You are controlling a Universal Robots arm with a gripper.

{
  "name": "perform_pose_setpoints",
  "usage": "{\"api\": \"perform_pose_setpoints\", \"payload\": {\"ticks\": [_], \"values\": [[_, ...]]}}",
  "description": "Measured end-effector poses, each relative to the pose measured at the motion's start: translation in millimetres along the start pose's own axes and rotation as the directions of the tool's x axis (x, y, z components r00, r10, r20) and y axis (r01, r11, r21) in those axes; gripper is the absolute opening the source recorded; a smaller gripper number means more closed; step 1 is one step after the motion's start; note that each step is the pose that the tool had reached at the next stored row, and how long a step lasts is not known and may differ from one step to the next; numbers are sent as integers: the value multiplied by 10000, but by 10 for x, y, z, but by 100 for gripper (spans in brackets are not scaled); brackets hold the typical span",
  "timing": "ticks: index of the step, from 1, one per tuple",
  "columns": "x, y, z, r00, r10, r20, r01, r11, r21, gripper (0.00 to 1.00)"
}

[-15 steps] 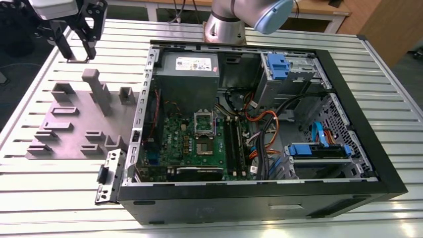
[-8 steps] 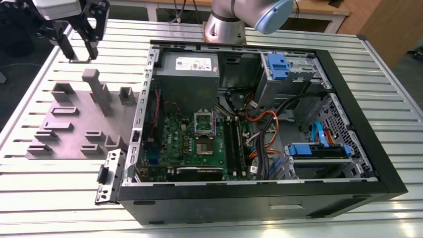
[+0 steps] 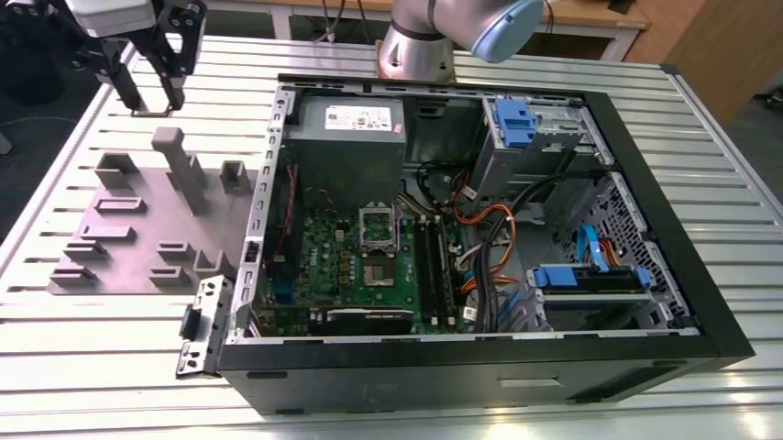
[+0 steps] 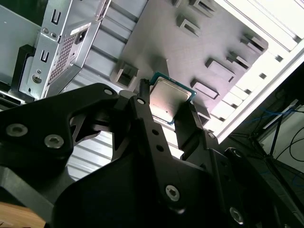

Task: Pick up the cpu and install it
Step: 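Pick up the cpu and move it towards the insertion slot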

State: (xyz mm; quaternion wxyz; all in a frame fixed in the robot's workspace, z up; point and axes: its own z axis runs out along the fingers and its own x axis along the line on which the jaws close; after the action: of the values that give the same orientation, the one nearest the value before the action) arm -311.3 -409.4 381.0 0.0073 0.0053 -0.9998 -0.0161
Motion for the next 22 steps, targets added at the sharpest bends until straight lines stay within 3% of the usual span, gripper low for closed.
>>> {"api": "perform_pose_setpoints", "payload": {"ticks": [22], "values": [[-79,-1,-1,10000,0,1,0,10000,0,45]]}}
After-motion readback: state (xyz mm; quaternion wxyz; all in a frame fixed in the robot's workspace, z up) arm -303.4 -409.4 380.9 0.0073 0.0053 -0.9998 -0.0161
